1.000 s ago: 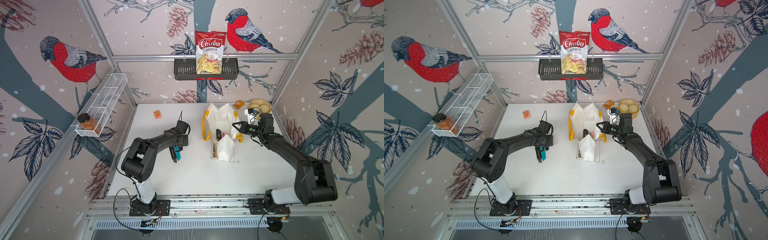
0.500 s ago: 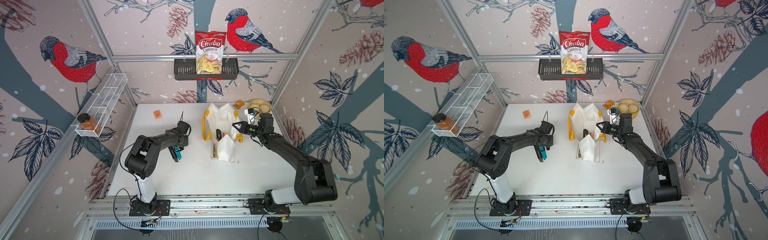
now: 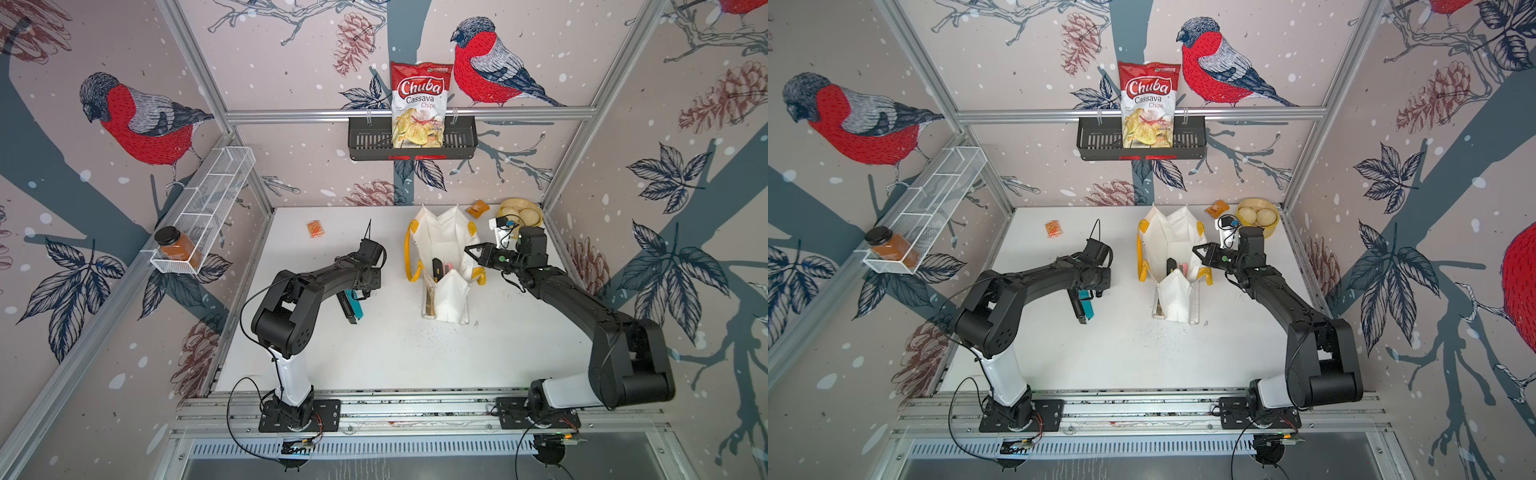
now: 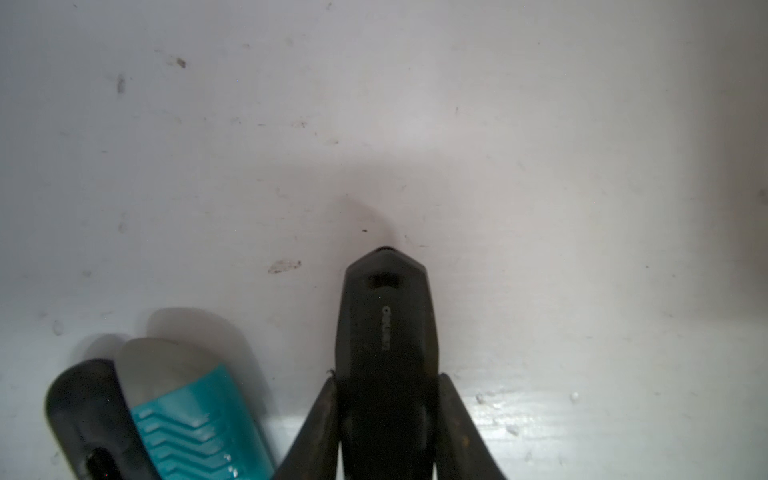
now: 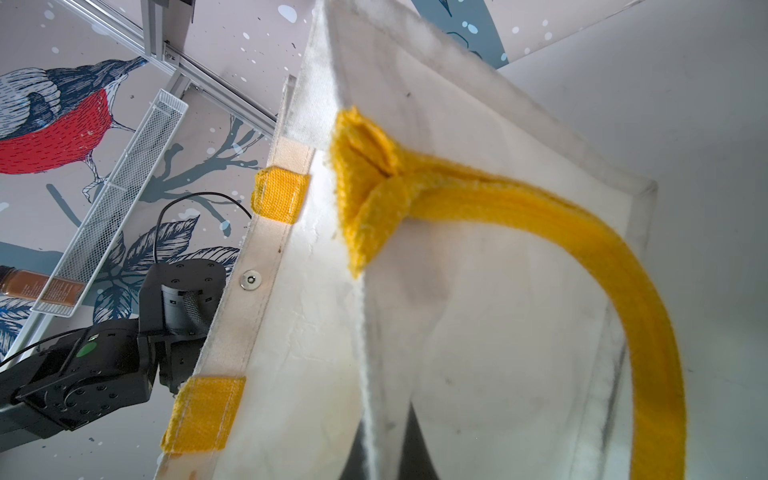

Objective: Place the art knife into the pouch
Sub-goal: Pick up the utility knife at the center of the board, then place the utility knife in the pouch.

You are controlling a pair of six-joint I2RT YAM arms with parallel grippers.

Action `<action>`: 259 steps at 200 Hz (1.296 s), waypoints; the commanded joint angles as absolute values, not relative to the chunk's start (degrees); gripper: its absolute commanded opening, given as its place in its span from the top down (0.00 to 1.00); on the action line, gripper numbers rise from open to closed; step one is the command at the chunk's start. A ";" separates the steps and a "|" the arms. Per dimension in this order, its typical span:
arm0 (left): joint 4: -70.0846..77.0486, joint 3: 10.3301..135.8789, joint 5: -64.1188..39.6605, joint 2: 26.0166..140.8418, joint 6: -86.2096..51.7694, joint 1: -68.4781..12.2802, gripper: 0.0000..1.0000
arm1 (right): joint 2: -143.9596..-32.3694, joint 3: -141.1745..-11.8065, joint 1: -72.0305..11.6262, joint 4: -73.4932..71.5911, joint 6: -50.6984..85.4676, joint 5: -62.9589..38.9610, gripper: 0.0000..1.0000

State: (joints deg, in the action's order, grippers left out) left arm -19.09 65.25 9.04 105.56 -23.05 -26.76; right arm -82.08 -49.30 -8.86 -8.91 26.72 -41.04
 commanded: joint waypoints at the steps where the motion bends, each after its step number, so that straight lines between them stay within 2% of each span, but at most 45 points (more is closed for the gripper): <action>1: -21.23 67.48 9.17 104.02 -22.18 -27.65 0.72 | -81.78 -49.51 -8.96 -9.84 26.10 -41.65 1.00; 63: -29.02 82.93 12.64 100.64 -20.29 -31.16 0.72 | -81.39 -49.40 -9.02 -9.76 26.02 -41.83 1.00; 124: -32.17 100.41 10.35 101.19 -16.87 -36.51 0.71 | -81.43 -49.44 -9.05 -9.89 26.11 -41.84 1.00; 191: -32.14 115.38 5.69 110.83 -14.16 -43.17 0.71 | -81.48 -49.70 -9.20 -9.58 26.06 -42.01 1.00; 259: -35.73 125.48 0.58 120.76 -13.44 -44.25 0.71 | -81.39 -49.97 -9.36 -9.40 26.02 -42.14 1.00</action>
